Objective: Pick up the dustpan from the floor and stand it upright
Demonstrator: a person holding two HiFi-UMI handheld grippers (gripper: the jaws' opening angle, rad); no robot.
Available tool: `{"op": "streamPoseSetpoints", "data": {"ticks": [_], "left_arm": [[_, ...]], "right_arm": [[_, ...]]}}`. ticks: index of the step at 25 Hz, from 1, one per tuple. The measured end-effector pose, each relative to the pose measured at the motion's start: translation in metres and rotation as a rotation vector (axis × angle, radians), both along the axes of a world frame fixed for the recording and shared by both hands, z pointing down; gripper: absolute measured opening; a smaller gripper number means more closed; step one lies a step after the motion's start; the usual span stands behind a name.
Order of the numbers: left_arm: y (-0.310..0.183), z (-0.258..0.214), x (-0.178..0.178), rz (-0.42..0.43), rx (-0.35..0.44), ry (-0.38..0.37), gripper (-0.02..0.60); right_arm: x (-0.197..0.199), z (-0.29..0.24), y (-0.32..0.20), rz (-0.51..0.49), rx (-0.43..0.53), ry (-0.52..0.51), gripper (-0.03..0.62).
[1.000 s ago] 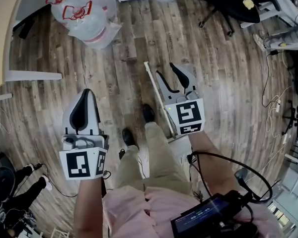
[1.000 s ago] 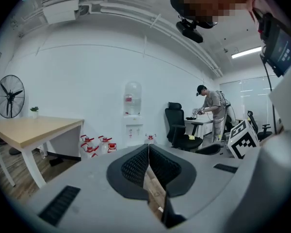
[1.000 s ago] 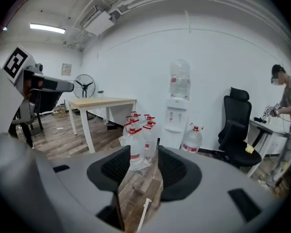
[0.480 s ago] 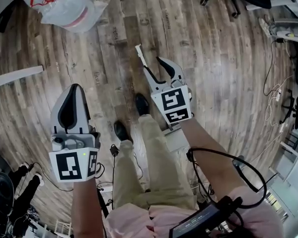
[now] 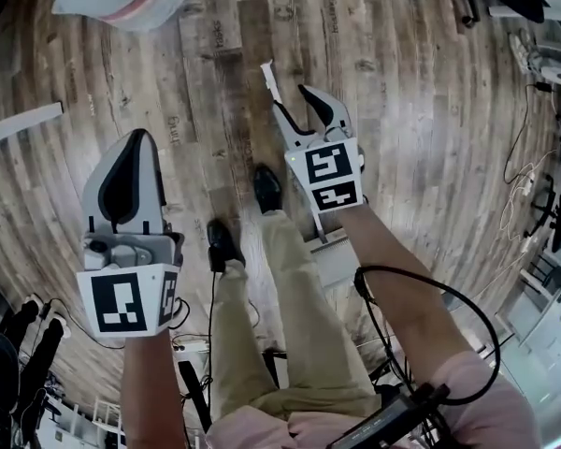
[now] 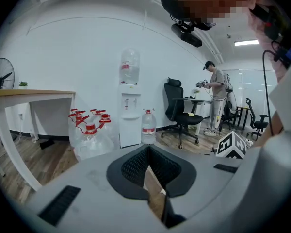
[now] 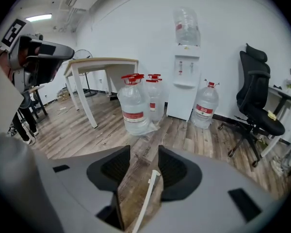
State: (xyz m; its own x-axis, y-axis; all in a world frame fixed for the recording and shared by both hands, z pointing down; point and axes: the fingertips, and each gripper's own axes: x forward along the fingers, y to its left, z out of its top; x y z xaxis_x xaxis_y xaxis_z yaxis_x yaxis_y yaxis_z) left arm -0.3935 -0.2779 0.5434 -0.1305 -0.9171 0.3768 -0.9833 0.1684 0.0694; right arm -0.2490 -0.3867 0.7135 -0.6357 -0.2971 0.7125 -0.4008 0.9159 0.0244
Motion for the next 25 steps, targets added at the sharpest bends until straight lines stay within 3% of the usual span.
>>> {"op": "streamPoseSetpoints", "data": {"ticks": [25], "left_arm": [[-0.017,0.106,-0.006,-0.003,-0.029,0.005,0.012]], "right_arm": [[-0.002,0.156,-0.014,-0.022,-0.05,0.102,0.181]]}}
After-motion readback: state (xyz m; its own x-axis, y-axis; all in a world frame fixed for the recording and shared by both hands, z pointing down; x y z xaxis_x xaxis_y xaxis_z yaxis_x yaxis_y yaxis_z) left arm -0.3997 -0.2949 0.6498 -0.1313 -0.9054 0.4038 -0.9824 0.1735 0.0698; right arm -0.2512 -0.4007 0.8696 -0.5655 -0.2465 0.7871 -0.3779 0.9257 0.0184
